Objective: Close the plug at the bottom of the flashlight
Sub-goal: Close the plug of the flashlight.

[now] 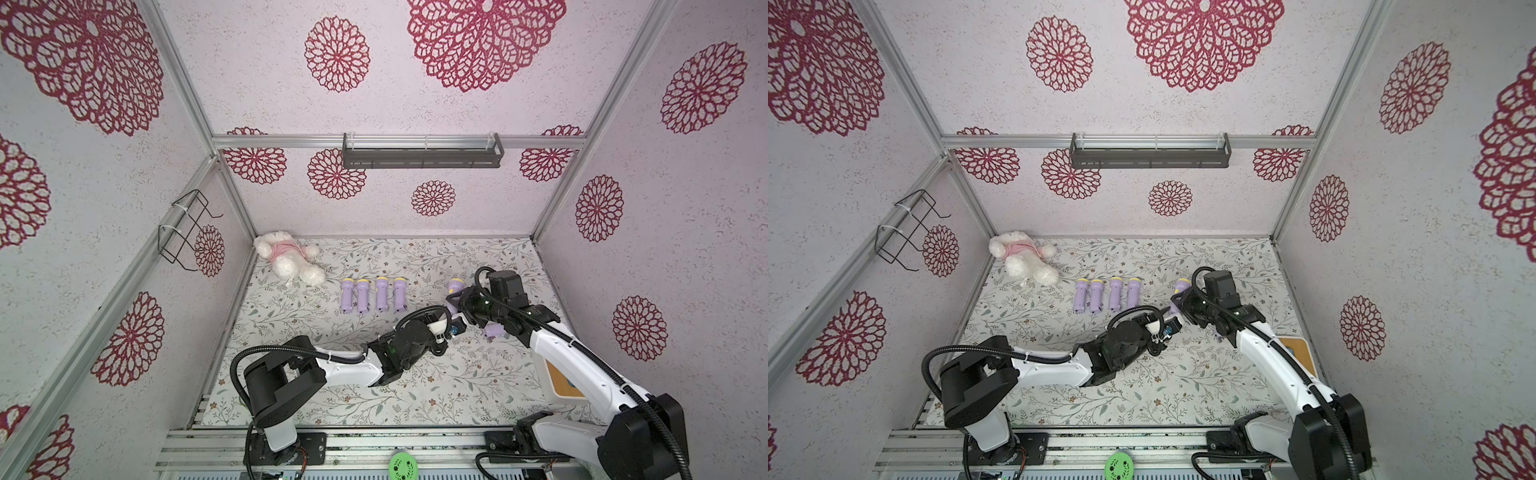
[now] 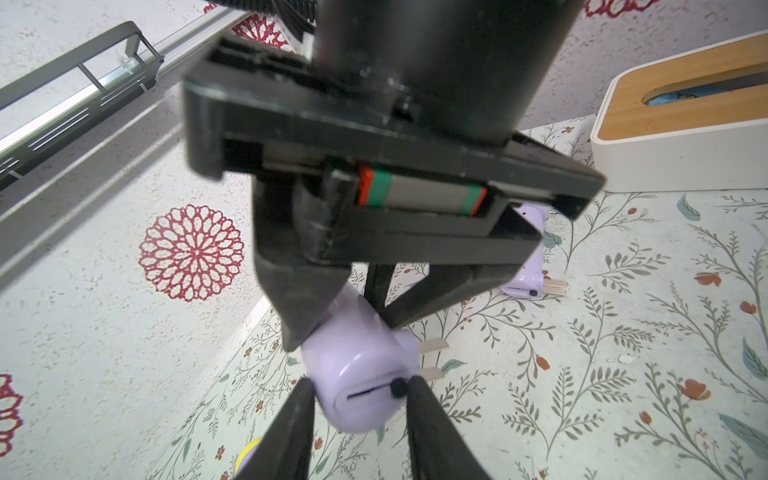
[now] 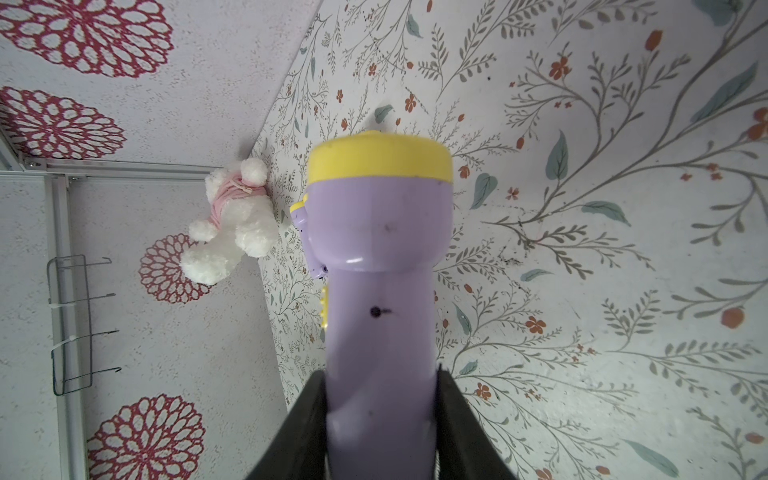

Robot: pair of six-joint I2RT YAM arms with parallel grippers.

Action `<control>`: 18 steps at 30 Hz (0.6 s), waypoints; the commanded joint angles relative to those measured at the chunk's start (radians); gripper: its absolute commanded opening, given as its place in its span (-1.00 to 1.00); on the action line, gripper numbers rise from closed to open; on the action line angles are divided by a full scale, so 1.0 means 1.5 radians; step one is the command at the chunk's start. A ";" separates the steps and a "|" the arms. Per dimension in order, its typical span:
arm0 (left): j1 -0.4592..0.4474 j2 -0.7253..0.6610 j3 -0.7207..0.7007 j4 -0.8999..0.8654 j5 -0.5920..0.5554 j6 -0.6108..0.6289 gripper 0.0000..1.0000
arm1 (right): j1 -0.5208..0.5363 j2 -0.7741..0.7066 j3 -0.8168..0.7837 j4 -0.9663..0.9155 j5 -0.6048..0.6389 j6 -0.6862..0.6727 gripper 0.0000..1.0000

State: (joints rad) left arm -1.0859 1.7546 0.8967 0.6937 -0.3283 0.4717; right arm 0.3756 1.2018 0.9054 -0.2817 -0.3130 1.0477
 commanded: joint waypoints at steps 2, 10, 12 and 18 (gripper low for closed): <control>-0.009 0.013 0.016 -0.007 0.013 0.013 -0.25 | 0.004 -0.030 0.003 0.039 -0.022 0.007 -1.00; -0.012 0.013 0.018 -0.010 0.012 0.015 -0.26 | 0.004 -0.029 0.001 0.039 -0.023 0.008 -1.00; -0.013 0.013 0.019 -0.013 0.011 0.016 -0.27 | 0.004 -0.030 0.001 0.040 -0.023 0.007 -1.00; -0.016 0.016 0.020 -0.018 0.011 0.020 -0.28 | 0.004 -0.029 0.000 0.041 -0.024 0.009 -1.00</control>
State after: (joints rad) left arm -1.0920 1.7603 0.8993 0.6811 -0.3328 0.4824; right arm 0.3729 1.2018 0.8894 -0.2745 -0.3080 1.0481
